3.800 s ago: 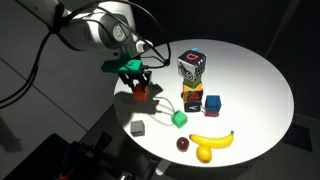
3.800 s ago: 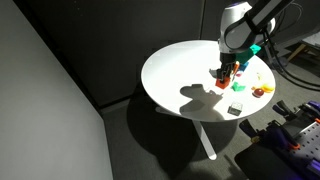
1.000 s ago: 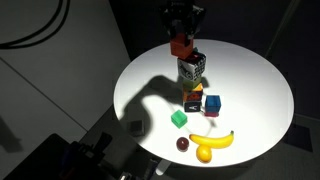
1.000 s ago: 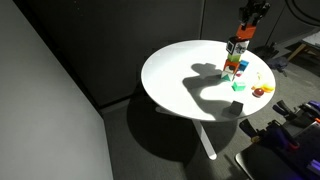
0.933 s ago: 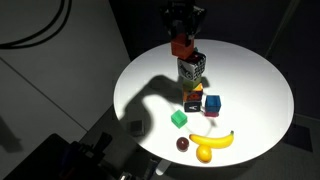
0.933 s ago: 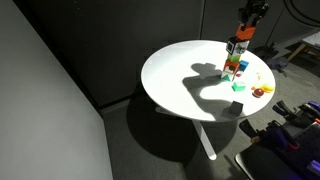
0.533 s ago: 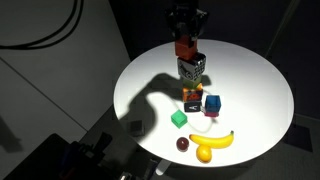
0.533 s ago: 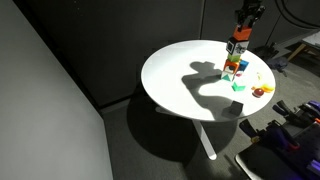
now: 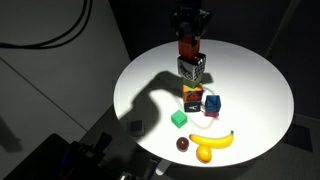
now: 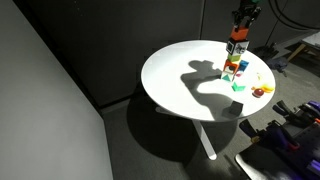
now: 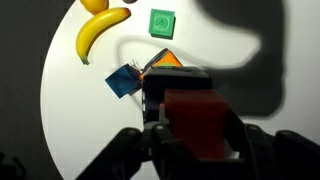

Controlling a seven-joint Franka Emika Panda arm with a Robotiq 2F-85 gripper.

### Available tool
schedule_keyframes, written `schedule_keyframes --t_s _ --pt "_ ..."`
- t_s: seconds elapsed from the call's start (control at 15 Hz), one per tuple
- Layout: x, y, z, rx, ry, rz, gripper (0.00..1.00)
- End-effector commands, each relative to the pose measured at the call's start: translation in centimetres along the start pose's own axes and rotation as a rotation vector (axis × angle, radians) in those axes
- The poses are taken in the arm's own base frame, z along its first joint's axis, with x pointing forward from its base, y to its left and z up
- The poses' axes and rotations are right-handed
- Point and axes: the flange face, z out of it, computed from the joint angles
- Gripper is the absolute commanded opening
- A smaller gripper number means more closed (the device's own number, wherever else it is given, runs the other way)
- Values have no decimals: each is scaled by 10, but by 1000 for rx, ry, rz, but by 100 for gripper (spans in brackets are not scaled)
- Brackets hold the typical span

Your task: Put the orange block on top of the pile of plush cubes

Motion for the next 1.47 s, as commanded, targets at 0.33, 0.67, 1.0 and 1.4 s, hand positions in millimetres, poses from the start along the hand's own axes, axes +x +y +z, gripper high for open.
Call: schedule_keyframes --t_s 0.33,0.67,1.0,1.4 --pt "10 5 -5 -5 -30 27 29" --pt "9 9 -8 -10 -39 31 29" --pt "9 13 -4 -11 -48 36 29" --pt "11 15 2 -9 -57 39 29"
